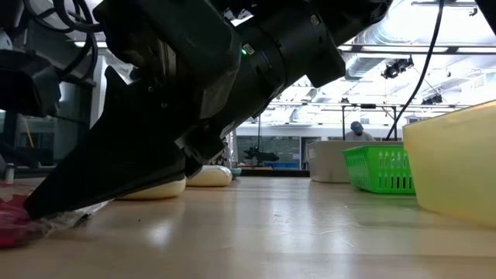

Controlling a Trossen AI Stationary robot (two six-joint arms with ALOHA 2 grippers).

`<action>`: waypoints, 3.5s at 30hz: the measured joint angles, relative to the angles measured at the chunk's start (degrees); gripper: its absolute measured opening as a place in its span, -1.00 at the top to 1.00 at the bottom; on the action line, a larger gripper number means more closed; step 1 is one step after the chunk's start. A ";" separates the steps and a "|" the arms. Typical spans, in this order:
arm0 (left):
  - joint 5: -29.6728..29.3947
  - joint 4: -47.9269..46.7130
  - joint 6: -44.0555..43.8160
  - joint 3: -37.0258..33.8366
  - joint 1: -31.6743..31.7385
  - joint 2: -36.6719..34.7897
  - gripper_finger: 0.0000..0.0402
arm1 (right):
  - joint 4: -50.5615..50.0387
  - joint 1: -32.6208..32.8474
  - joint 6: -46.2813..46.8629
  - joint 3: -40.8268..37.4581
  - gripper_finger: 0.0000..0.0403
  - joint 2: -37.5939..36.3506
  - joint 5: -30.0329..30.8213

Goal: Pick & Place Food Item
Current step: Put the red popcorn bag into the yellow bin

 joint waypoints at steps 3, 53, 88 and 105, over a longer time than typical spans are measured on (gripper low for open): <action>0.07 2.22 -0.02 0.00 0.00 2.07 0.15 | 0.03 0.02 0.00 -0.02 0.99 0.00 0.02; 4.33 19.04 -9.27 0.04 0.13 13.35 0.16 | 0.86 0.11 0.02 -0.06 0.99 0.11 0.04; 4.83 19.01 -8.64 0.13 0.15 13.30 0.96 | 1.60 0.11 -0.35 -0.06 0.99 0.11 -0.47; 5.09 19.34 -7.76 0.17 0.15 13.30 0.96 | -1.68 0.15 -1.68 -0.13 0.99 -2.43 -2.22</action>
